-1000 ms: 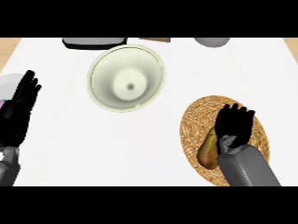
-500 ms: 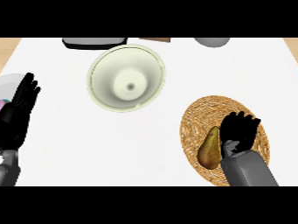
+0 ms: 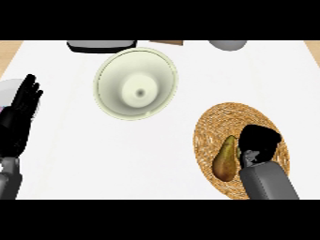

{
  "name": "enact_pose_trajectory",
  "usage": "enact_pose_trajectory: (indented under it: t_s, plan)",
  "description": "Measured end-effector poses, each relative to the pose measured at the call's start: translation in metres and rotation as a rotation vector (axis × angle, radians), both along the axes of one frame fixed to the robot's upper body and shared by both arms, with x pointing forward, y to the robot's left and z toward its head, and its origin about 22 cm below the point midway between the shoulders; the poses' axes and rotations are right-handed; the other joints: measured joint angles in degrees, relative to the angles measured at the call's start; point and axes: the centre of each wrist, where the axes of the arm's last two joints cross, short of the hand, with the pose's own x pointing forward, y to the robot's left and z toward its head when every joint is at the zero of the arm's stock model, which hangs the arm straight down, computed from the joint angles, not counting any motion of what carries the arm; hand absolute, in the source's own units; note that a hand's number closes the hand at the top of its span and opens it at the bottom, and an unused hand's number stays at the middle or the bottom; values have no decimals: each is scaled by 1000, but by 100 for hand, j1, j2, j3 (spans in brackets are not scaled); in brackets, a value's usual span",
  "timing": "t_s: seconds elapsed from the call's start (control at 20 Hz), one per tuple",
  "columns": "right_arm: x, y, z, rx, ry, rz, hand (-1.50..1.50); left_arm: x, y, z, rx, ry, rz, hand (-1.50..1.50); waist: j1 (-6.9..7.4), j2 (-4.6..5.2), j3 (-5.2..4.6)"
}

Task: Pick the squash from the placemat and place it in the bowl

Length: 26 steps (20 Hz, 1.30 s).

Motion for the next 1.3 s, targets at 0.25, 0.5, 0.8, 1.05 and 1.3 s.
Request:
enact_pose_trajectory:
  t_s: [0.25, 0.5, 0.8, 1.05, 1.3]
  plan:
    - [3, -7, -12, 35, 16, 24, 150, -1, -2, -2, 1, 2, 2, 0, 2, -20, -22]
    - [11, -12, -23, 51, -3, 44, 150, 7, 0, 0, 1, 6, 1, 0, 0, -46, -54]
    - [10, 22, -16, 106, -80, 153, 150, 8, -8, 1, -3, -8, -20, 0, 128, -29, -62]
    - [15, 87, 18, 330, -193, 410, 150, 18, -29, 7, -6, -27, -117, 0, 762, 129, 24]
    - [17, 133, 52, 437, -337, 547, 150, 25, -46, 11, -7, -29, -173, 0, 1049, 165, 24]
